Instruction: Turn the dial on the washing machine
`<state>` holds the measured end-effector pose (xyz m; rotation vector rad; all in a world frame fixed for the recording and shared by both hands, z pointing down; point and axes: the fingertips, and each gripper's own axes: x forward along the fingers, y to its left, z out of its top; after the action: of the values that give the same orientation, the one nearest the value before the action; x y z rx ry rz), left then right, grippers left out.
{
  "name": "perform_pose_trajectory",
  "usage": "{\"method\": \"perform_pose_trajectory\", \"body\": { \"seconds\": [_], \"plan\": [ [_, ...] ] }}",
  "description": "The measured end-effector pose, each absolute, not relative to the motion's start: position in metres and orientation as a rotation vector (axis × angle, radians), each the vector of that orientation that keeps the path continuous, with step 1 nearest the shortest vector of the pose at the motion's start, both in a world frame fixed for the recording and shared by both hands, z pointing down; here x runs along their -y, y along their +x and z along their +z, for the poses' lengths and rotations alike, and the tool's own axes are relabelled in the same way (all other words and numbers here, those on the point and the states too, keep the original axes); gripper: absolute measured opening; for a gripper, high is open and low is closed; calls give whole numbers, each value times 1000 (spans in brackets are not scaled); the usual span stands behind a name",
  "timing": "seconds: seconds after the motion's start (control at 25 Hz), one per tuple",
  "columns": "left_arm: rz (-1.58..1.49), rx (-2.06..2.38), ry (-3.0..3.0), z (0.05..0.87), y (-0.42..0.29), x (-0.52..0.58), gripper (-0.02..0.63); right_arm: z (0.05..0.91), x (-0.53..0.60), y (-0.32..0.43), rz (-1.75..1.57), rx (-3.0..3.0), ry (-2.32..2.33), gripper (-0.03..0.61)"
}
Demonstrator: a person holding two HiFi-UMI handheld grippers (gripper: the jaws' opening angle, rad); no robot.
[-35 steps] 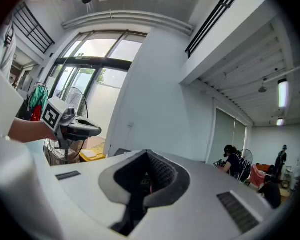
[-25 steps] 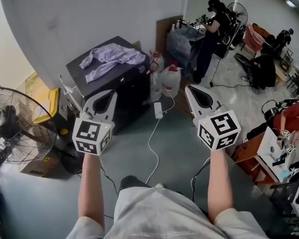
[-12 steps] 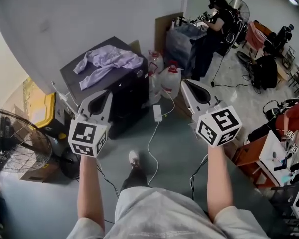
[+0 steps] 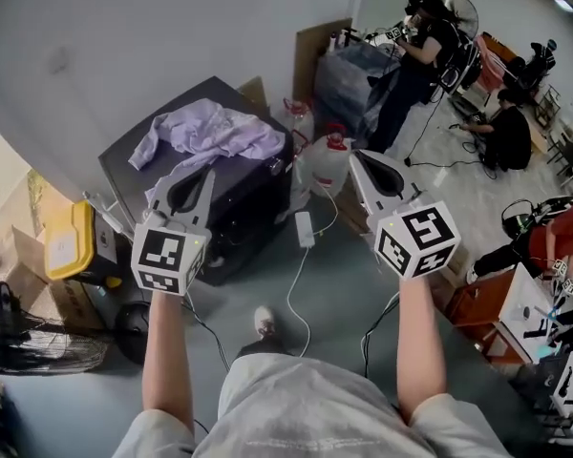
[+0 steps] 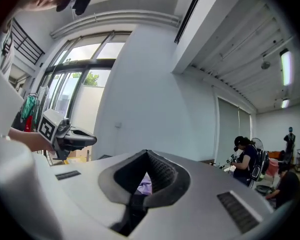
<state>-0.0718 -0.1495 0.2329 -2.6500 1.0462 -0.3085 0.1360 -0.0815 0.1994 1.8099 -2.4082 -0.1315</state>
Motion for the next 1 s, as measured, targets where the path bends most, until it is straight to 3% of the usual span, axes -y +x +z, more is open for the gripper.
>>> {"method": "perform_pose_trajectory", "body": {
  "seconds": [0.4, 0.48, 0.56, 1.0],
  "plan": [
    [-378, -1068, -2728, 278, -84, 241, 15, 250, 180, 119, 76, 2459, 1770, 16],
    [-391, -1092, -2747, 288, -85, 249, 15, 265, 194, 114, 108, 2463, 1720, 102],
    [-404, -1117, -2773, 299, -84, 255, 15, 282, 208, 111, 161, 2482, 1671, 140],
    [-514, -1353, -2801, 354, -65, 271, 15, 398, 261, 135, 403, 2442, 1468, 176]
  ]
}}
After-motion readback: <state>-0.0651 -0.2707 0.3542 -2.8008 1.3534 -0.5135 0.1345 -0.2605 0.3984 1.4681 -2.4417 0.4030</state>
